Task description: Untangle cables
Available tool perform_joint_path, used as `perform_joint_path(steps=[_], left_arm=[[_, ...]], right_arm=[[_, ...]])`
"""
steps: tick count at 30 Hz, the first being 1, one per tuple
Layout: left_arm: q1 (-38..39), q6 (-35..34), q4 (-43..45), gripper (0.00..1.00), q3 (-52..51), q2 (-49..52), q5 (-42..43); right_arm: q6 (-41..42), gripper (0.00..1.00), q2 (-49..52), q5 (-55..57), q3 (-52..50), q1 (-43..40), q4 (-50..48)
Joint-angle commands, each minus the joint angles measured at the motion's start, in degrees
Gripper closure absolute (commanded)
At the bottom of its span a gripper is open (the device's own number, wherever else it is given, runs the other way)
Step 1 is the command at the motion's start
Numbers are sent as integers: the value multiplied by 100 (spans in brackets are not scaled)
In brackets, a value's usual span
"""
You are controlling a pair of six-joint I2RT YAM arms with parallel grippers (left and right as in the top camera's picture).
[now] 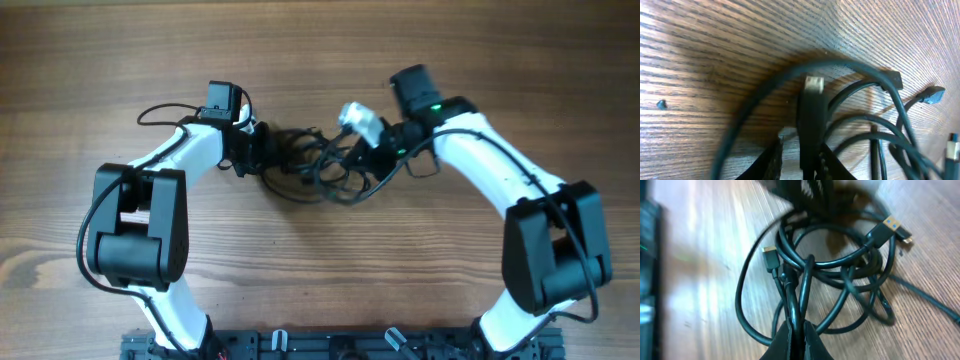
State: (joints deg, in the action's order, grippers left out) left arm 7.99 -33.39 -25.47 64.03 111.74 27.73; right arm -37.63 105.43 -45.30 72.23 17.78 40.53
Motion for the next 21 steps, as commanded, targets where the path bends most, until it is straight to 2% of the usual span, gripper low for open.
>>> perform_joint_path(steps=[1,5,10,13,14,15,17,21], left_arm=[[11,-55,-42,76,-33,129,-186],[11,-52,-42,76,-33,129,-188],[11,-57,-46,78,-33,129,-297],[11,-208,-125,82,-33,129,-555],[11,-234,-140,85,-33,129,-669],[0,-345,-195,88,-33,129,-820],[-46,-393,-243,96,-33,129,-944],[-293,-468,-363,96,-33,129,-1003]], right_arm=[[251,96,-236,-1893,-31,-409,68],[1204,96,-236,-2076,-31,-533,-105],[3128,96,-225,-1891,-31,-538,-820],[4614,96,-214,-1032,-31,-538,-1329],[5451,96,-214,-321,-31,-538,-1438],[5901,96,-214,203,-31,-538,-1434],[6328,96,-212,859,-35,-538,-1370],[6769,96,-186,1727,-37,-538,-1250]])
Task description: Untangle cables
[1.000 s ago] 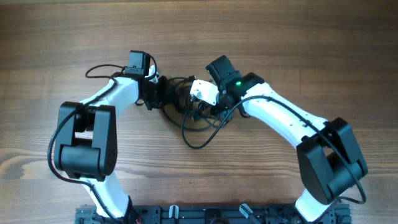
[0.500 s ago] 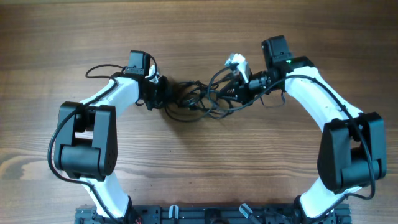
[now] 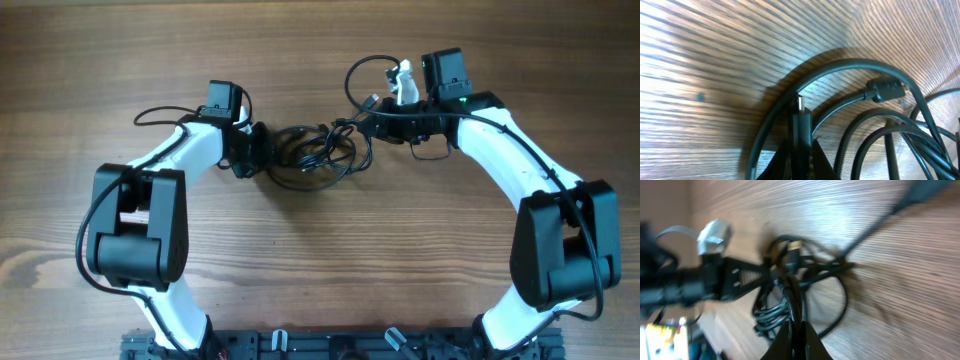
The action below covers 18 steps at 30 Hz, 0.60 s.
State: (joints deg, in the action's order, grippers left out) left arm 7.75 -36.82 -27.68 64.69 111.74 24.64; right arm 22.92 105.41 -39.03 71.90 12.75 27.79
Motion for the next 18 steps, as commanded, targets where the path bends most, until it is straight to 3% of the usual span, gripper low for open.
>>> perform_joint_path(steps=[1,9,15,18], left_arm=[[-339,-125,-168,96,-98,129,-695],[-850,-162,-306,96,-98,129,-695],[-949,-162,-317,96,-98,129,-669],[-949,-162,-313,96,-98,129,-664]], right_arm=[[715,96,-175,1246,-4,-35,57],[715,96,-168,2693,-31,-35,531],[702,96,-168,2852,-37,-35,898],[708,96,-168,3462,-37,-35,1150]])
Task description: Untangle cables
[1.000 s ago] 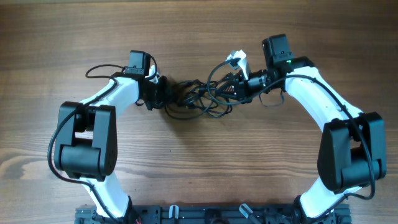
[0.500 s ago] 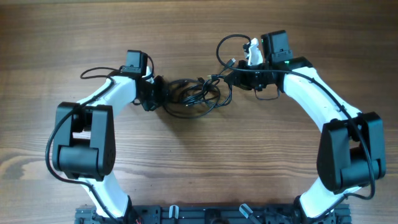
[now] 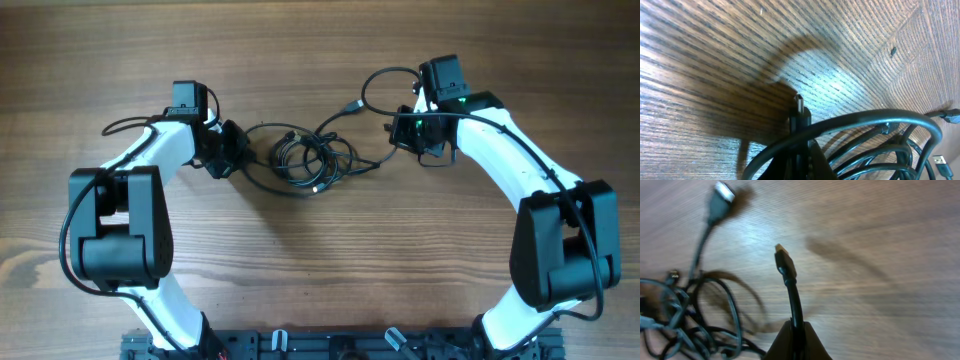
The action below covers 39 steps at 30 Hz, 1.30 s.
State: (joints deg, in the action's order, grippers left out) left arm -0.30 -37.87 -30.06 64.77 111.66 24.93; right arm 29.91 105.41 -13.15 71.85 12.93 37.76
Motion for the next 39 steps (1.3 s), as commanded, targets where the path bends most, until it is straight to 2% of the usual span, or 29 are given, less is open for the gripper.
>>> perform_joint_path(steps=[1,2,8,10,11,13,16,19,22,29,33,37,39], left_arm=[[-144,-57,-72,96,-107,138,-649],[-144,-57,-57,96,-107,138,-577],[-144,-52,-4,90,-107,138,-367],[-142,11,20,83,-107,138,-186],[-142,11,17,77,-107,138,-179],[-144,162,20,64,-107,138,-87],[-144,673,76,45,-74,133,621],[-149,1191,68,36,-15,48,1178],[-149,1351,-103,35,-15,-173,1283],[-149,1486,-424,41,-15,-332,1298],[-149,2251,-428,35,50,-634,1366],[-136,2422,-428,29,50,-800,1364],[-118,2420,-428,28,48,-789,1364]], right_arm=[[4,93,-168,1145,-33,-52,221],[0,83,-168,1189,-33,-52,240],[-153,54,-168,1165,-33,-52,350],[-166,47,-168,1150,-33,-52,391],[-192,47,-168,1049,-33,-52,389],[-835,48,-181,332,46,-52,308],[-1784,46,-256,-981,540,-20,680],[-2503,43,-358,-1878,765,129,1071],[-3117,39,-358,-2181,706,376,1419],[-3134,38,-352,-1858,221,1108,1204],[-3042,39,-352,-1340,-61,1657,667],[-2643,39,-352,-522,-212,1950,260],[-2577,41,-350,-527,-254,1991,144]])
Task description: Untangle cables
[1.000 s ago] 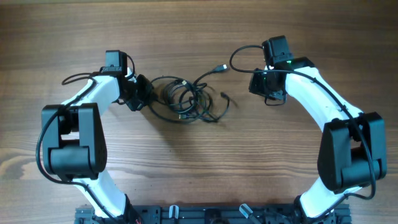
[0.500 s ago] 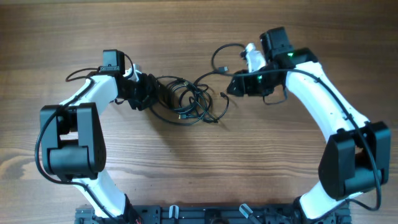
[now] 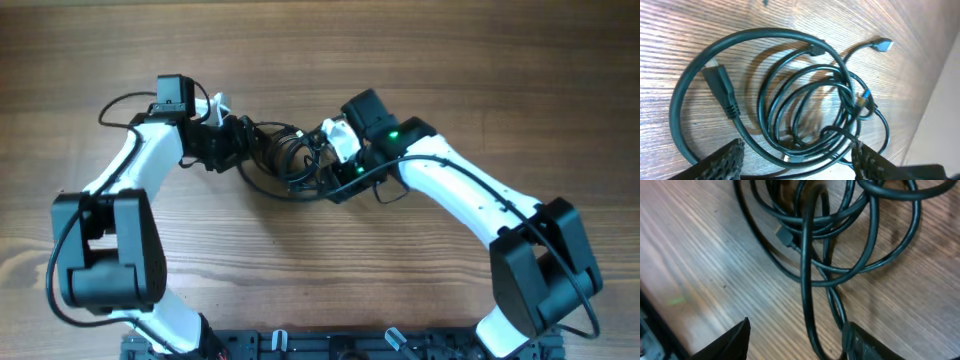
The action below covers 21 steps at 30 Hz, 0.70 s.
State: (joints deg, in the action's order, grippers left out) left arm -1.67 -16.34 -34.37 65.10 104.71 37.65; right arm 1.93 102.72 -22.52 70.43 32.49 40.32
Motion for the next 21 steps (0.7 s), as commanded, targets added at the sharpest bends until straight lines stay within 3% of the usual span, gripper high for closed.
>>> perform_joint_path(steps=[1,5,6,7,10,13,21], left_arm=[[66,267,4,28,15,-94,90],[363,177,0,28,15,-83,-184],[501,7,2,28,15,-83,-450],[708,-291,2,29,15,-76,-863],[1110,-953,-122,32,-35,-63,-1506],[1377,-1464,-415,34,-37,-7,-2258],[1421,-1613,-291,30,-37,280,-1836]], right_arm=[[332,47,-81,411,-157,33,-216],[560,63,-70,415,-157,22,-297],[662,71,-70,411,-157,15,-332],[922,85,-70,411,-157,11,-396],[1412,96,-70,409,-157,11,-529],[1947,96,-70,409,-157,-44,-721],[2809,96,-70,-136,-155,-380,-1167]])
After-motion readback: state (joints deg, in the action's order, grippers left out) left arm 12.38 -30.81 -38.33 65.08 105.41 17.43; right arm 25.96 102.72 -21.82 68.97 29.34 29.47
